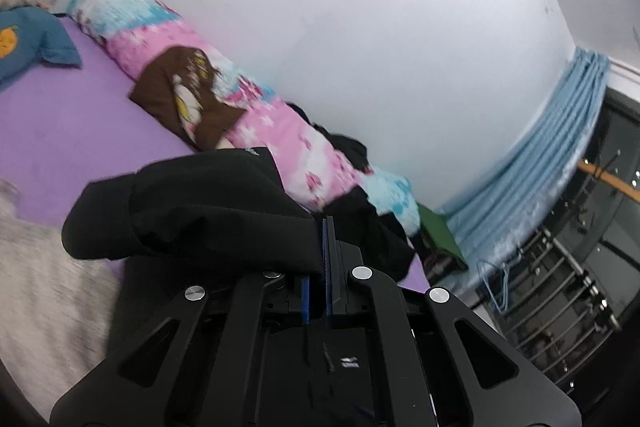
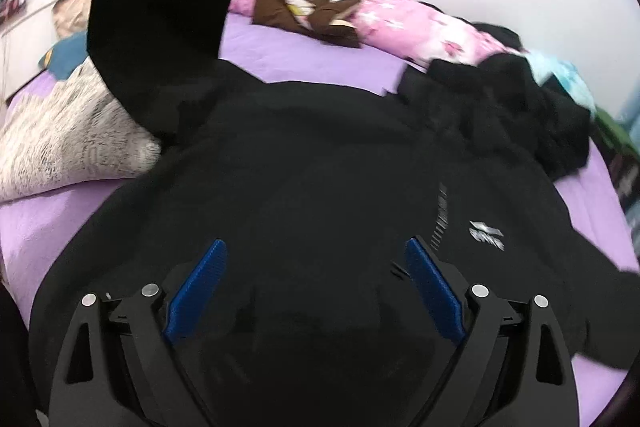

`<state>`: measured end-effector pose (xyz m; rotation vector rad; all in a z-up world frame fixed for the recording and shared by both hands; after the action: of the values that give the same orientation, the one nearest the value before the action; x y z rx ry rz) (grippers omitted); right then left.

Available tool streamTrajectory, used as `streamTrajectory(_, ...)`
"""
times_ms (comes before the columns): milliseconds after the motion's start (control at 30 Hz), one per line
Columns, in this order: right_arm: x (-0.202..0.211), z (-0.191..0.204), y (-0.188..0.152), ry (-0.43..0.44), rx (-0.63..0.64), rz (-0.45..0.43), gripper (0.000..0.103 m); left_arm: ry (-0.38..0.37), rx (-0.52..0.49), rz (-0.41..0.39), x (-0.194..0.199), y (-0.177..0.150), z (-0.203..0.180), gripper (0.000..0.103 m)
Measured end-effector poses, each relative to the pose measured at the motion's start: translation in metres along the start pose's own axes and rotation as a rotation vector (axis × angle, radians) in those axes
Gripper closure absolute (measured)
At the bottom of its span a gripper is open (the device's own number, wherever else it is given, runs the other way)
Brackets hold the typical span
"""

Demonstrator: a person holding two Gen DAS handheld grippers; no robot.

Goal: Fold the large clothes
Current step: 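Lift the sleeve with the left gripper and lay it across the jacket body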

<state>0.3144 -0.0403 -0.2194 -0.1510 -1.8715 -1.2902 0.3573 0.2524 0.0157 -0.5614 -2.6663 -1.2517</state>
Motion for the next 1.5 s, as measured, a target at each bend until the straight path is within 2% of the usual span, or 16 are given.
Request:
streamTrajectory(100,0.006,-0.026,-0.013,0.006,-0.044,-0.018,0.013,0.006,-0.019,0.022,-0.028,-0.023,-0.022,0.099)
streamTrajectory(233,0.016,-0.061,-0.030,0.001,-0.113,-0.057,0.012,0.016,-0.095,0.065,-0.065,-0.064,-0.056,0.099)
streamTrajectory(400,0.023,-0.111,-0.042,-0.020,-0.241,-0.095,0.010,0.022,-0.293,0.153,-0.111,-0.135,-0.095,0.099)
streamTrajectory(567,0.038,-0.164,-0.042,-0.053,-0.381,-0.131,0.010,0.041,-0.454,0.249,-0.148,-0.205,-0.106,0.099)
streamTrajectory(700,0.057,-0.207,-0.041,-0.020,-0.551,-0.173,0.009,0.079,-0.578,0.323,-0.182,-0.268,-0.113,0.099)
streamTrajectory(867,0.068,-0.240,-0.048,-0.015,-0.661,-0.201,0.007,0.102,-0.749,0.408,-0.206,-0.343,-0.117,0.099)
streamTrajectory(1033,0.067,-0.264,-0.055,0.073,-0.780,-0.201,0.007,0.136,-0.906,0.405,-0.215,-0.397,-0.124,0.098)
streamTrajectory(1100,0.065,-0.265,-0.054,0.098,-0.780,-0.193,0.007,0.141,-0.967,0.401,-0.216,-0.410,-0.129,0.098)
streamTrajectory(1133,0.062,-0.265,-0.051,0.125,-0.768,-0.180,0.007,0.161,-1.026,0.399,-0.219,-0.421,-0.131,0.098)
streamTrajectory(1167,0.060,-0.264,-0.050,0.138,-0.762,-0.171,0.007,0.173,-1.058,0.399,-0.221,-0.428,-0.133,0.094)
streamTrajectory(1300,0.052,-0.257,-0.039,0.217,-0.705,-0.131,0.007,0.224,-1.188,0.409,-0.225,-0.449,-0.131,0.094)
streamTrajectory(1433,0.045,-0.255,-0.032,0.347,-0.656,-0.081,0.006,0.238,-1.242,0.426,-0.227,-0.455,-0.129,0.092)
streamTrajectory(1500,0.030,-0.254,-0.023,0.466,-0.619,0.016,0.006,0.240,-1.294,0.442,-0.228,-0.460,-0.127,0.091)
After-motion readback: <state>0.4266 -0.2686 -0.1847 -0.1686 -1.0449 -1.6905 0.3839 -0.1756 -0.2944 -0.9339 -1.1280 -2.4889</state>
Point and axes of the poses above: each gripper's, at about its wrist camera, not at the fingertips, and x roughly against the way its jaws point, z to its left, y to its top, the point moved 2 cm from there along -x, roughly the way its jaws point, and after that the axes turned 2 degrees about -y, right-handed, at the moved point
